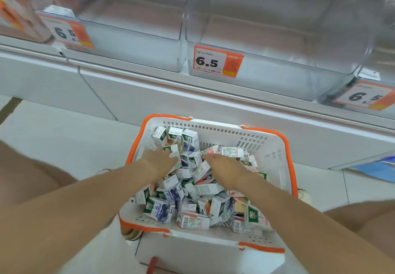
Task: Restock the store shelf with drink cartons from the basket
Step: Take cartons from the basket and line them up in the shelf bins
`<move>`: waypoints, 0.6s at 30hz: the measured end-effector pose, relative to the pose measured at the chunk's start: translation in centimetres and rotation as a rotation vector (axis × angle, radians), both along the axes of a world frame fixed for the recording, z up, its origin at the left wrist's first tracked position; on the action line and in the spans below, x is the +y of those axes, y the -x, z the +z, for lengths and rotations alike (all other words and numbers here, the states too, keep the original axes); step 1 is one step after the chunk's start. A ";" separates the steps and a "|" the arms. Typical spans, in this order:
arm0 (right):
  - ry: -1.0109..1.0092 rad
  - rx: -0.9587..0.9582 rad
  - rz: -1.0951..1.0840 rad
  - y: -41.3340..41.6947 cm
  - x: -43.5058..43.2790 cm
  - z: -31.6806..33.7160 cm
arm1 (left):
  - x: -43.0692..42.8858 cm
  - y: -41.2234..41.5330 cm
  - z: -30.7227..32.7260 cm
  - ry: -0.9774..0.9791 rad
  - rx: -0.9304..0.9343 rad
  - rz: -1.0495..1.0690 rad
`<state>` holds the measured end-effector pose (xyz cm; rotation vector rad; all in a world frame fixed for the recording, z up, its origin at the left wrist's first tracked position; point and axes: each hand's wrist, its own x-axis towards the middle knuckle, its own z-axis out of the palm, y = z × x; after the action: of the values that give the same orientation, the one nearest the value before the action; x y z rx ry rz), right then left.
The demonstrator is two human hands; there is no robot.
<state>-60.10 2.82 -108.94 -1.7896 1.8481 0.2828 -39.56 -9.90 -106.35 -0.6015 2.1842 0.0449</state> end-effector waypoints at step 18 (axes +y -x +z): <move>0.311 -0.440 -0.339 -1.4 -3.1 9.2 | -5.9 -0.1 10.4 -0.599 0.731 0.811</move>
<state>-58.68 -0.27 -99.73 -1.5262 1.8895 -0.5100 -39.42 -15.76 -95.93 -1.1834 2.2325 1.4819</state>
